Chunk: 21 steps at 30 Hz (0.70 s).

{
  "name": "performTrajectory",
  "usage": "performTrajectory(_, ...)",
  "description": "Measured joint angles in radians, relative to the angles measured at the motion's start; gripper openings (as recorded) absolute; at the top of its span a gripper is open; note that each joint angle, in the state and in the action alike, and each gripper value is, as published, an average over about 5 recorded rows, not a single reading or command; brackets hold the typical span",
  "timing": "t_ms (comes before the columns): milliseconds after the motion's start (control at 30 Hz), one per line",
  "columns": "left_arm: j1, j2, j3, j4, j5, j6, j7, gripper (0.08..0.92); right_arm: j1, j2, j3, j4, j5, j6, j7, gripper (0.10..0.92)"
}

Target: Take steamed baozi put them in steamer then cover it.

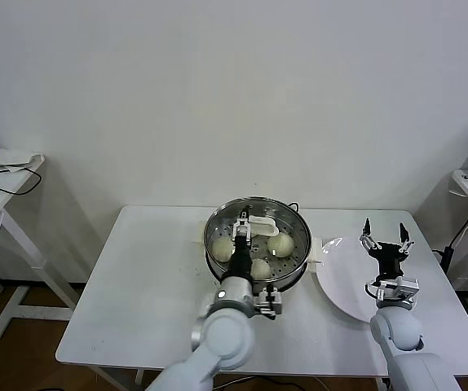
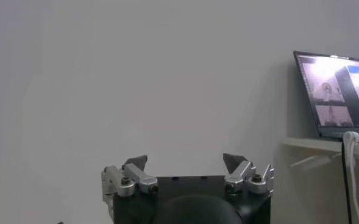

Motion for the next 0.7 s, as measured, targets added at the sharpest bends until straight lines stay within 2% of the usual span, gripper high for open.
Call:
performTrajectory(167,0.039,0.057,-0.045,-0.096,-0.1,-0.008,-0.019,0.823,-0.01,-0.007,-0.006,0.013,-0.008,-0.033,0.007,0.823)
performTrajectory(300,0.076,0.082,-0.125,-0.146,-0.229,-0.052,-0.087,0.823,-0.02,-0.011,-0.007,0.026,-0.016,-0.062,0.013,0.823)
performTrajectory(500,0.141,0.088,-0.315,-0.15,-0.545,-0.215,-0.241,0.823,-0.051,-0.02,0.002,0.054,-0.007,-0.093,-0.003,0.823)
performTrajectory(700,0.216,0.093,-0.509,-0.097,-0.905,-0.405,-0.324,0.823,-0.09,-0.024,0.016,0.081,0.017,-0.09,-0.032,0.823)
